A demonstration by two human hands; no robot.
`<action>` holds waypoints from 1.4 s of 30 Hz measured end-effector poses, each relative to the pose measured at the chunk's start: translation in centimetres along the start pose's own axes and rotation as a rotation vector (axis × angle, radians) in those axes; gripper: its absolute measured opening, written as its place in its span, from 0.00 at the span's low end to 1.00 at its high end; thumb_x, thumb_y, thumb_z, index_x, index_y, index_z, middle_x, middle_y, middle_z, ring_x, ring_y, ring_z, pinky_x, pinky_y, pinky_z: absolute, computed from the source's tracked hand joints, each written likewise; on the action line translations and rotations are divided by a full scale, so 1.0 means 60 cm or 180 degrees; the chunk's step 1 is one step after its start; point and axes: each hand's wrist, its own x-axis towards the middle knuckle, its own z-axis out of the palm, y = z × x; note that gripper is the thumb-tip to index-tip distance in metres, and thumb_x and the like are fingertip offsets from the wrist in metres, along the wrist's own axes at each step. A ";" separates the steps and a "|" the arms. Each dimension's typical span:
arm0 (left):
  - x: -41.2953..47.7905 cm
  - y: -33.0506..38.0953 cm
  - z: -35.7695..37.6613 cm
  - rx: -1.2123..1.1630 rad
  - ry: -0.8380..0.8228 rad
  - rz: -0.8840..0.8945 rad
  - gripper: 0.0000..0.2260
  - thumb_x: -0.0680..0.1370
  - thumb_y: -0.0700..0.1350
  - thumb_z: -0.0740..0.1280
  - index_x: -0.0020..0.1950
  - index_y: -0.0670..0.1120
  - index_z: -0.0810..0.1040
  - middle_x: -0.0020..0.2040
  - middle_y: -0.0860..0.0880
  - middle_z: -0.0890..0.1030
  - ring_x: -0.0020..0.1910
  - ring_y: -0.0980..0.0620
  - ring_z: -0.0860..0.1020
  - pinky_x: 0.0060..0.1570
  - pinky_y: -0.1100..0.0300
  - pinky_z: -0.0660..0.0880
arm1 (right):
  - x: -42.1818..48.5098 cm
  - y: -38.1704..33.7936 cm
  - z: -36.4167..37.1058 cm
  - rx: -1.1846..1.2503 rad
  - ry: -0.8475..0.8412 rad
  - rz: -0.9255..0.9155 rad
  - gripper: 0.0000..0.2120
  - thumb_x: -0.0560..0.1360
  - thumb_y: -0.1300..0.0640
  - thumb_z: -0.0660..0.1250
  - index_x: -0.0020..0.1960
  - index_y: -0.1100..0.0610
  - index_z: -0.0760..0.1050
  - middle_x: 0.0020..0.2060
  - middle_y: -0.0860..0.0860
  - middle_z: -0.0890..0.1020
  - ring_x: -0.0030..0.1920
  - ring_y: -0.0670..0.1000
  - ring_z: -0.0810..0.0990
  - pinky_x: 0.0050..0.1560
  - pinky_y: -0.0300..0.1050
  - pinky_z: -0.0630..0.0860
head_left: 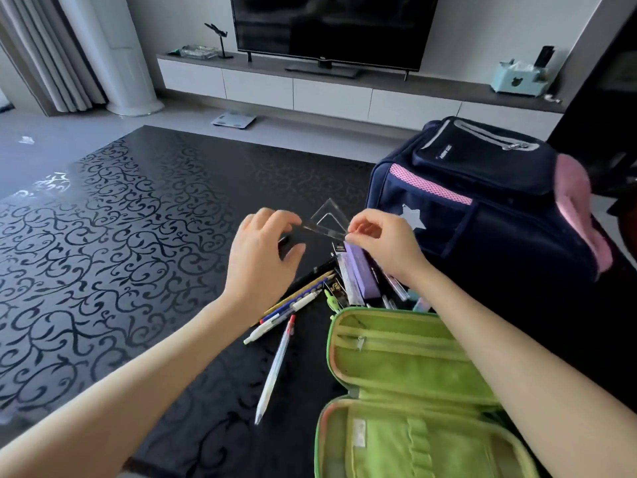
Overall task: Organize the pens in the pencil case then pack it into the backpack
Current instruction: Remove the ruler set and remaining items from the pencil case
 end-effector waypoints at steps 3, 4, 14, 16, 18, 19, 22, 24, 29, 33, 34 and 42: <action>-0.098 0.056 -0.018 -0.0266 -0.0981 0.0733 0.09 0.70 0.52 0.67 0.46 0.49 0.79 0.43 0.52 0.78 0.44 0.50 0.75 0.47 0.62 0.70 | -0.083 -0.016 -0.059 0.0323 -0.0017 0.0233 0.08 0.69 0.63 0.73 0.38 0.51 0.77 0.30 0.47 0.79 0.30 0.46 0.76 0.37 0.42 0.74; -0.132 0.069 -0.015 -0.0211 -0.1374 0.1023 0.11 0.70 0.56 0.65 0.45 0.51 0.80 0.43 0.53 0.79 0.44 0.51 0.76 0.48 0.58 0.73 | -0.113 -0.016 -0.073 0.0343 -0.0140 0.0326 0.10 0.69 0.63 0.73 0.38 0.50 0.78 0.29 0.47 0.78 0.29 0.46 0.75 0.35 0.41 0.74; -0.234 0.136 0.024 0.1374 -0.3108 0.2105 0.24 0.74 0.57 0.64 0.64 0.44 0.72 0.67 0.42 0.69 0.65 0.43 0.67 0.58 0.49 0.73 | -0.380 -0.028 -0.144 -0.0429 -0.0360 0.0763 0.10 0.68 0.56 0.75 0.39 0.42 0.78 0.33 0.45 0.82 0.35 0.39 0.77 0.41 0.35 0.74; -0.231 0.148 0.018 0.1269 -0.3248 0.2204 0.18 0.74 0.54 0.60 0.55 0.42 0.77 0.57 0.42 0.77 0.55 0.43 0.75 0.48 0.53 0.78 | -0.410 -0.030 -0.147 -0.0467 -0.0173 0.0619 0.08 0.68 0.56 0.74 0.40 0.43 0.79 0.32 0.43 0.81 0.37 0.39 0.78 0.39 0.31 0.72; -0.230 0.138 0.016 0.0913 -0.2950 0.2152 0.15 0.71 0.52 0.57 0.39 0.45 0.79 0.38 0.48 0.80 0.36 0.48 0.78 0.32 0.62 0.76 | -0.433 -0.031 -0.147 -0.0559 0.0084 0.0042 0.02 0.70 0.54 0.72 0.41 0.48 0.81 0.34 0.42 0.81 0.37 0.41 0.78 0.39 0.32 0.73; -0.226 0.135 0.013 0.0517 -0.2835 0.1904 0.14 0.71 0.51 0.56 0.36 0.44 0.76 0.33 0.51 0.76 0.32 0.49 0.75 0.30 0.63 0.72 | -0.443 -0.031 -0.146 -0.0656 0.0134 -0.0425 0.01 0.70 0.54 0.71 0.42 0.51 0.82 0.34 0.41 0.81 0.36 0.42 0.78 0.38 0.33 0.74; -0.202 0.126 0.011 0.0271 -0.2275 0.1642 0.13 0.78 0.49 0.53 0.38 0.44 0.66 0.29 0.55 0.65 0.33 0.49 0.66 0.35 0.62 0.60 | -0.465 -0.007 -0.133 -0.1373 -0.0009 -0.1575 0.02 0.70 0.62 0.71 0.41 0.56 0.81 0.33 0.47 0.79 0.33 0.47 0.75 0.35 0.39 0.73; -0.196 0.126 0.012 0.0144 -0.2294 0.1272 0.12 0.81 0.47 0.55 0.38 0.44 0.65 0.27 0.54 0.63 0.33 0.48 0.66 0.34 0.61 0.58 | -0.466 0.018 -0.118 -0.2072 -0.0134 -0.1784 0.08 0.65 0.68 0.71 0.38 0.56 0.80 0.30 0.48 0.76 0.31 0.50 0.72 0.30 0.42 0.71; -0.197 0.137 0.003 -0.0211 -0.2517 0.0820 0.21 0.76 0.57 0.52 0.41 0.41 0.74 0.30 0.50 0.73 0.33 0.49 0.69 0.35 0.62 0.63 | -0.453 0.026 -0.079 -0.2827 -0.0564 -0.1600 0.06 0.63 0.56 0.75 0.31 0.50 0.78 0.27 0.44 0.75 0.29 0.48 0.72 0.25 0.39 0.67; -0.187 0.124 -0.011 -0.0858 -0.2991 0.0098 0.10 0.76 0.50 0.67 0.52 0.48 0.81 0.50 0.56 0.82 0.47 0.60 0.78 0.50 0.71 0.72 | -0.448 -0.012 -0.095 -0.2230 -0.0436 -0.1693 0.12 0.74 0.49 0.64 0.35 0.51 0.80 0.27 0.43 0.76 0.29 0.47 0.72 0.26 0.39 0.68; -0.180 0.118 -0.015 -0.1135 -0.2985 -0.0185 0.06 0.75 0.48 0.68 0.50 0.49 0.82 0.49 0.58 0.81 0.47 0.62 0.79 0.51 0.71 0.73 | -0.439 -0.023 -0.101 -0.2027 -0.0350 -0.1709 0.12 0.75 0.50 0.64 0.35 0.51 0.80 0.27 0.44 0.76 0.29 0.47 0.71 0.26 0.40 0.68; -0.099 0.055 0.031 0.0166 -0.1412 -0.0753 0.07 0.74 0.39 0.63 0.45 0.45 0.81 0.47 0.47 0.80 0.46 0.46 0.78 0.45 0.59 0.71 | -0.266 -0.041 -0.077 -0.1543 -0.0086 -0.0262 0.08 0.75 0.56 0.66 0.42 0.55 0.83 0.37 0.47 0.84 0.41 0.50 0.80 0.51 0.45 0.75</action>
